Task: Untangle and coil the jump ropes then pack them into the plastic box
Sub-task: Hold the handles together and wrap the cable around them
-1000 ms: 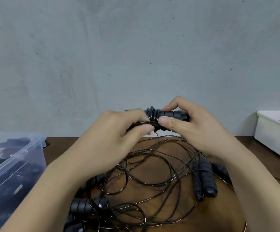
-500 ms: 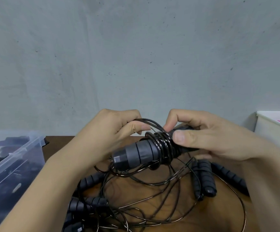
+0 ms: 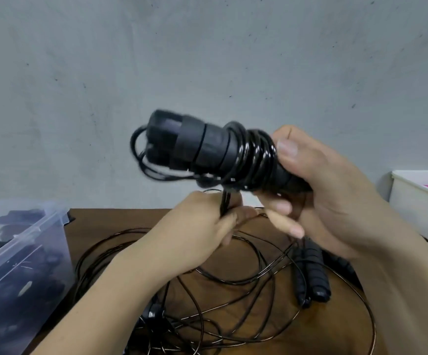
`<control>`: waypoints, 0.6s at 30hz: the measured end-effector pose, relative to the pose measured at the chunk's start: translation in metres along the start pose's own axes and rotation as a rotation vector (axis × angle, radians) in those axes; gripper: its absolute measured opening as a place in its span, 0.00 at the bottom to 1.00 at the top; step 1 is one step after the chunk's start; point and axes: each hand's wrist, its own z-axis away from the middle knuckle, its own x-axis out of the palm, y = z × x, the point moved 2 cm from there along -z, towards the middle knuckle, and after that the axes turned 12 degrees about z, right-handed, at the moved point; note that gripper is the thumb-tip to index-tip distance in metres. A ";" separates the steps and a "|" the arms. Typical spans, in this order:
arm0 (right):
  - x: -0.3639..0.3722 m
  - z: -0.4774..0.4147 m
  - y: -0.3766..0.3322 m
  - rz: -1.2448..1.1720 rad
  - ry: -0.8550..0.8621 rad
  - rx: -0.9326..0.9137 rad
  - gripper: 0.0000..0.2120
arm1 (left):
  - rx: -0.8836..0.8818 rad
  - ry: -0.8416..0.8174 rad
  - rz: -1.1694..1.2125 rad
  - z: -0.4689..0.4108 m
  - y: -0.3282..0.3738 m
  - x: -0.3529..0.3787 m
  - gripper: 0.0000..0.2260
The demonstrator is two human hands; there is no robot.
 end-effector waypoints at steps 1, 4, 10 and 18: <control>0.000 -0.002 0.000 0.031 0.110 -0.017 0.18 | 0.009 -0.008 0.017 -0.002 -0.001 0.003 0.09; -0.004 -0.007 0.003 0.141 0.419 -0.076 0.14 | 0.056 0.011 0.028 -0.003 -0.001 0.011 0.09; -0.010 -0.006 0.013 0.626 0.636 -0.100 0.14 | 0.122 0.004 0.041 0.000 0.005 0.013 0.14; -0.010 -0.007 0.021 1.026 0.724 -0.089 0.17 | -0.013 -0.043 -0.106 0.006 0.005 0.000 0.17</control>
